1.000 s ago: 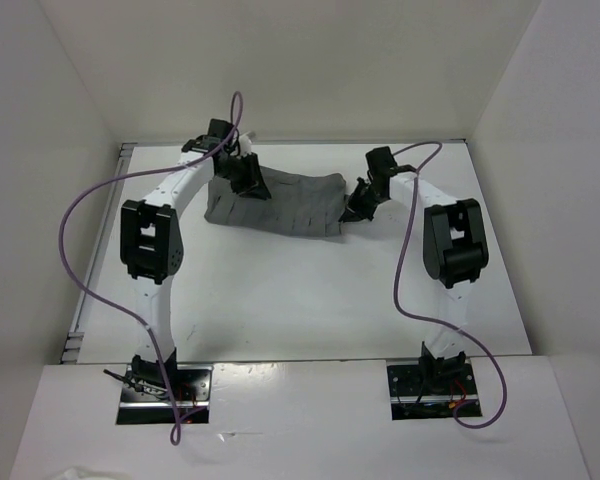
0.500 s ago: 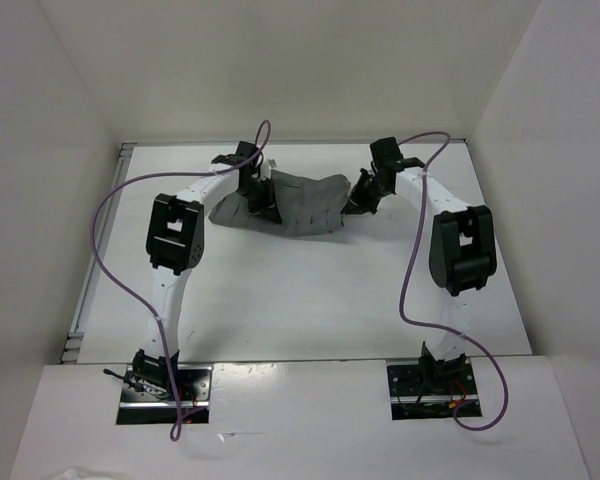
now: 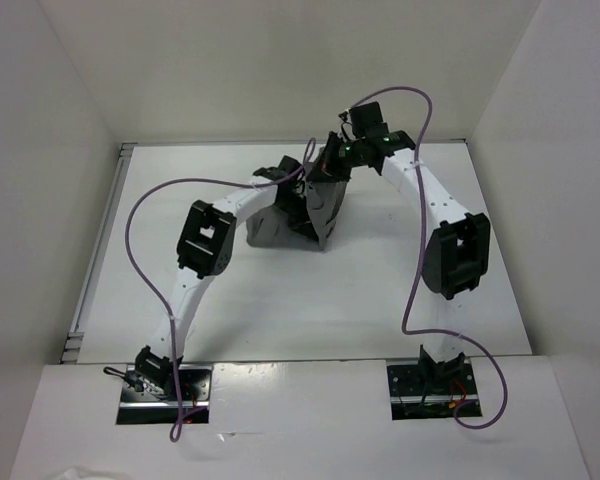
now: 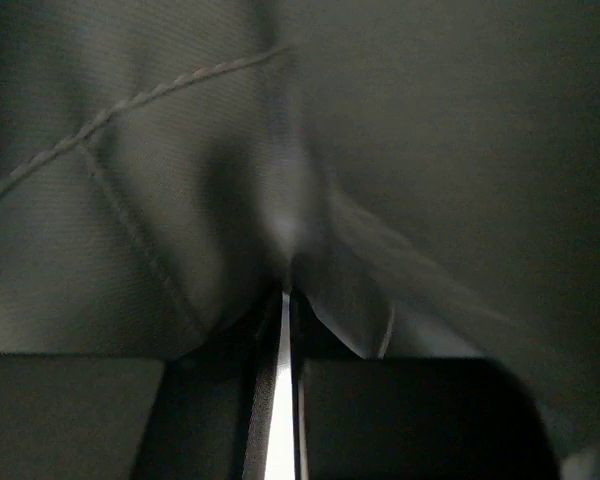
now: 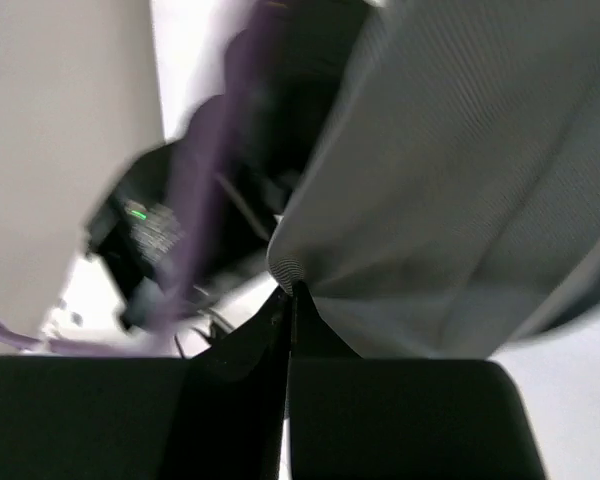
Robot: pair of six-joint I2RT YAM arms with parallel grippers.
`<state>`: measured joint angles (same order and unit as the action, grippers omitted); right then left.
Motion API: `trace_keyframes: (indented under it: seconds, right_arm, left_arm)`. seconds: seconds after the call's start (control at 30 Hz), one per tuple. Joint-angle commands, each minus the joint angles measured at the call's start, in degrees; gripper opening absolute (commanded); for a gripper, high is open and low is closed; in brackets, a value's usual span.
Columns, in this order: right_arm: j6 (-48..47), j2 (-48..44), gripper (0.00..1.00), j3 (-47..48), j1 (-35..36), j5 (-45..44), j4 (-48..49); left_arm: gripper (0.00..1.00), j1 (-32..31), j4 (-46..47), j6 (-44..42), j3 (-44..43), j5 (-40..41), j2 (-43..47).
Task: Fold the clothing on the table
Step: Fold the skirt
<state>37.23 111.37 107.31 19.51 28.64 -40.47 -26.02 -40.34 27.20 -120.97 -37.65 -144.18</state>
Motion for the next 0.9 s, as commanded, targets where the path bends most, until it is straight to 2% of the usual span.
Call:
trace_keyframes:
  seconds: [0.0, 0.03, 0.07, 0.2, 0.33, 0.5, 0.63, 0.77, 0.87]
  right_arm:
    - [-1.4, 2.6, 0.00, 6.7, 1.6, 6.1, -0.2]
    - [-2.2, 3.8, 0.00, 8.3, 2.1, 6.1, -1.8]
    - [-2.8, 3.9, 0.00, 8.3, 2.1, 6.1, -2.3]
    - [-4.0, 4.5, 0.00, 7.0, 2.1, 6.1, -2.9]
    - [-5.2, 4.5, 0.00, 7.0, 1.6, 5.5, -4.3]
    - [-5.7, 5.0, 0.00, 8.4, 1.1, 5.5, -4.9]
    - [-5.7, 6.1, 0.00, 9.9, 1.1, 5.5, -5.4]
    - [-5.7, 8.2, 0.00, 13.4, 1.1, 6.1, -5.4]
    - [-5.7, 9.6, 0.00, 15.6, 1.6, 6.7, -5.4]
  left_arm:
    - [0.14, -1.4, -1.3, -1.5, -1.6, -2.8, -1.6]
    - [0.17, -1.4, -1.3, -2.1, -0.9, -2.1, -0.4]
    - [0.26, -0.4, -2.0, -2.1, -0.9, -1.4, 0.3]
    - [0.44, 3.7, -2.0, -1.5, 1.6, 4.0, 6.0]
    - [0.55, 9.7, -3.1, -1.0, 4.4, 8.5, 14.3]
    - [0.55, 19.0, -3.8, -1.0, 8.6, 16.3, 21.4]
    - [0.47, 24.4, -2.6, 0.2, 13.9, 20.7, 22.5]
    - [0.38, 27.1, 0.3, 1.4, 19.9, 23.4, 22.0]
    - [0.37, 27.7, 1.5, 1.4, 21.0, 22.7, 20.0]
